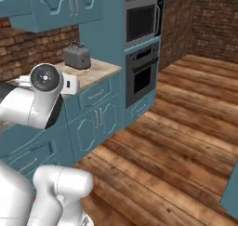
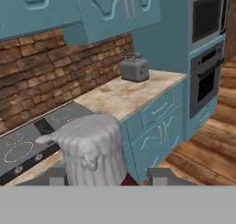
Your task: Move the hot dog bun to the plate on the dining table and place the condiment next to that plate. Then navigate to the fridge and take the sausage and place it on the plate as well.
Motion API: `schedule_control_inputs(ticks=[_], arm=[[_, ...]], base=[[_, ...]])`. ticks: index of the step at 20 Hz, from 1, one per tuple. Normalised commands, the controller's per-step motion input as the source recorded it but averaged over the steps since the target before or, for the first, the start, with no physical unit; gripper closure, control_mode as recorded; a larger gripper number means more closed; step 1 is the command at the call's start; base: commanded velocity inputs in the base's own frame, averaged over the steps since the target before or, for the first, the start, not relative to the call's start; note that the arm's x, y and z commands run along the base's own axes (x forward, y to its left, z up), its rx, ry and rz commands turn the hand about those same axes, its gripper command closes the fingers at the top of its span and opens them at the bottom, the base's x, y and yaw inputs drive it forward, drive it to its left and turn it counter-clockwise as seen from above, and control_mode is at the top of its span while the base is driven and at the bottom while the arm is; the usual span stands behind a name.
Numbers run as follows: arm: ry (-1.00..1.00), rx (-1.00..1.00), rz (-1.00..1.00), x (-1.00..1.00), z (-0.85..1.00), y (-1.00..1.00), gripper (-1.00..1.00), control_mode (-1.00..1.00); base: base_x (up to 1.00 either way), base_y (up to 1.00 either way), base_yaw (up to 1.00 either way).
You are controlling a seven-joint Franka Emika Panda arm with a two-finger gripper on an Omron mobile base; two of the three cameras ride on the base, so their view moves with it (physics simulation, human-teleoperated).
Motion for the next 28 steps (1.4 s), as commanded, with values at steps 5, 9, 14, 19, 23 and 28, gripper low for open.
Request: schedule_control_inputs(ticks=[5,9,14,19,23,28], arm=[[0.00,0.00,0.00,0.00,0.00,0.00,1.00,1.00],[0.00,0.00,0.00,0.00,0.00,0.00,1.00,1.00],[0.00,0.00,0.00,0.00,0.00,0.00,1.00,1.00],[0.00,0.00,0.00,0.00,0.00,0.00,1.00,1.00],[0.00,0.00,0.00,0.00,0.00,0.00,1.00,1.00],[0.00,0.00,0.00,0.00,0.00,0.00,1.00,1.00]], base=[[0.08,-1.00,-0.67],[0.57,-1.00,-0.47],[0.74,-1.00,-0.36],[0.54,-1.00,-0.28],[0.34,-1.00,-0.23],[0.35,-1.00,-0.13]])
